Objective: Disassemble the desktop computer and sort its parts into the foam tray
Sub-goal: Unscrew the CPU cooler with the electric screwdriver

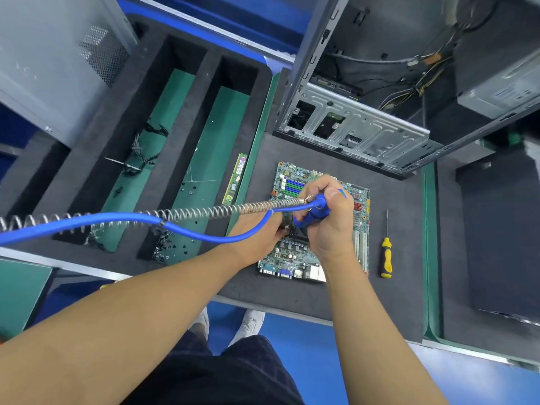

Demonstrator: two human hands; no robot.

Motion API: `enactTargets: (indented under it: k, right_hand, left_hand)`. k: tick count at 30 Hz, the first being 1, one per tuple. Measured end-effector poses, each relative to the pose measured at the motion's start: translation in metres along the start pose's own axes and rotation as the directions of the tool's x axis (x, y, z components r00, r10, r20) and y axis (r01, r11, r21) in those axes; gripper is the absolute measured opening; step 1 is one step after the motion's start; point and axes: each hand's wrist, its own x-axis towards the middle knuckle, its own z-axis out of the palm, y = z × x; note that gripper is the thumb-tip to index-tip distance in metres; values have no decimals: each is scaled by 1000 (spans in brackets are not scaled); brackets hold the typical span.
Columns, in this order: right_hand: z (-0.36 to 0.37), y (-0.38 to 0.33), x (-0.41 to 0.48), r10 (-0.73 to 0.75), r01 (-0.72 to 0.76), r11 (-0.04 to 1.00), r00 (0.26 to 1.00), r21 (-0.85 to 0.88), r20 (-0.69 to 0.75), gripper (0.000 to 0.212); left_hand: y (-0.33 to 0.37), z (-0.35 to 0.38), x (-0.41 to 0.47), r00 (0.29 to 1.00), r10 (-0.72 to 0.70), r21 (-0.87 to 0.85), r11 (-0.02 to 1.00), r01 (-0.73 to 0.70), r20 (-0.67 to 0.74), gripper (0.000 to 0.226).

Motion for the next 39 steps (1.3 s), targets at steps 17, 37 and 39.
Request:
enactTargets:
  k: [17, 37, 39]
  right_hand:
    - [1, -1, -1, 8, -7, 999, 1000, -36, 27, 19]
    - [3, 0, 0, 28, -27, 999, 999, -23, 23, 24]
    - [4, 1, -1, 19, -18, 999, 1000, -30, 18, 24]
  left_hand:
    - [2, -8, -5, 1000, 16, 38, 999, -16, 10, 25]
    - [0, -3, -5, 996, 85, 242, 966, -92, 39, 36]
    - [0, -4, -4, 996, 59, 214, 974, -71, 59, 38]
